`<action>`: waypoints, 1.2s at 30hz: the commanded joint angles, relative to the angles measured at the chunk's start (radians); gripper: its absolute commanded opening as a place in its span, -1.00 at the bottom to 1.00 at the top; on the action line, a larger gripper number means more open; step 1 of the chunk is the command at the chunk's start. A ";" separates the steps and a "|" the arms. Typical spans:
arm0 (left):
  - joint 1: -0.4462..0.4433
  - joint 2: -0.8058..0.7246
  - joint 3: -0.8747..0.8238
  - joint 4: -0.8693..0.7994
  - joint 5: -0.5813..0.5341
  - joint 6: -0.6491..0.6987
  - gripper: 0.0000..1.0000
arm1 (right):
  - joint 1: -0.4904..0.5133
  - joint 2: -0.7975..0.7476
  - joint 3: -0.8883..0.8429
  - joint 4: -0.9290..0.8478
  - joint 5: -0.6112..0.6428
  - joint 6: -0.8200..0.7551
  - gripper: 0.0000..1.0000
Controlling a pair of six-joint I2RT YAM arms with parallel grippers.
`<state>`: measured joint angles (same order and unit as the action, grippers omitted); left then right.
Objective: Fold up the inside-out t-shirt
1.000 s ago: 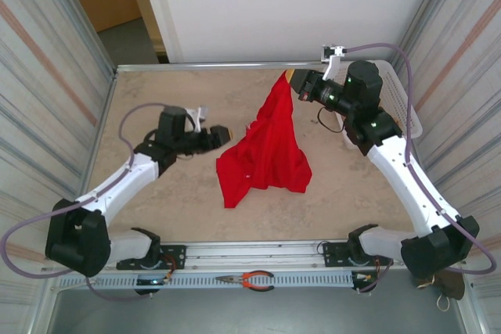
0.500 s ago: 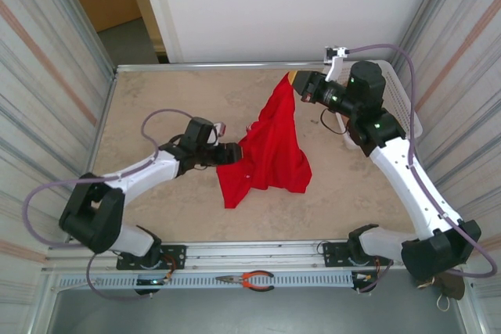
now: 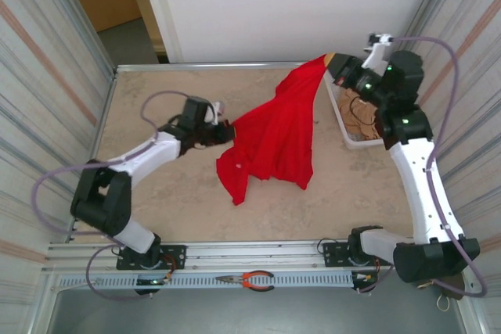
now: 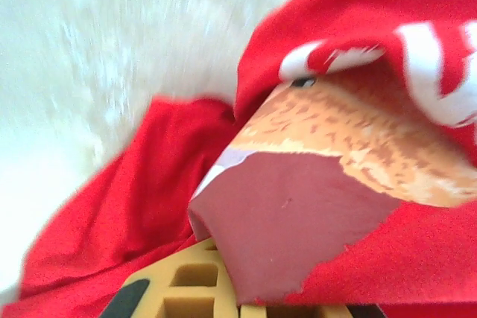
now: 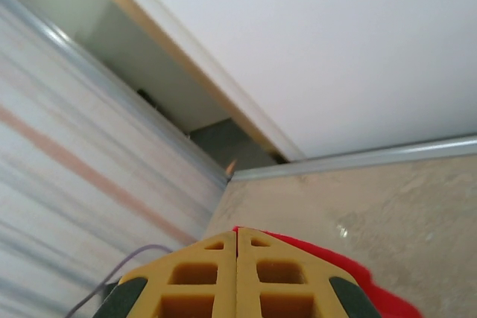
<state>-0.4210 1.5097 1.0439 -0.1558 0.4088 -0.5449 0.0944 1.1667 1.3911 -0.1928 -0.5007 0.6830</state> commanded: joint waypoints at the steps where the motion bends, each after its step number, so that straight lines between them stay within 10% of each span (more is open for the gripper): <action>1: 0.087 -0.179 0.135 -0.083 0.091 0.044 -1.00 | -0.064 -0.056 0.086 0.046 -0.056 0.058 -1.00; 24: 0.179 -0.389 0.361 -0.272 0.279 0.105 -1.00 | -0.078 -0.116 0.268 0.050 -0.050 0.110 -1.00; 36: 0.270 -0.033 0.300 -0.269 0.221 0.128 -1.00 | 0.000 0.208 0.139 0.099 -0.006 0.048 -1.00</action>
<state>-0.1970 1.3804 1.3659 -0.4484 0.6613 -0.4305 0.0650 1.2835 1.5536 -0.0990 -0.5526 0.7712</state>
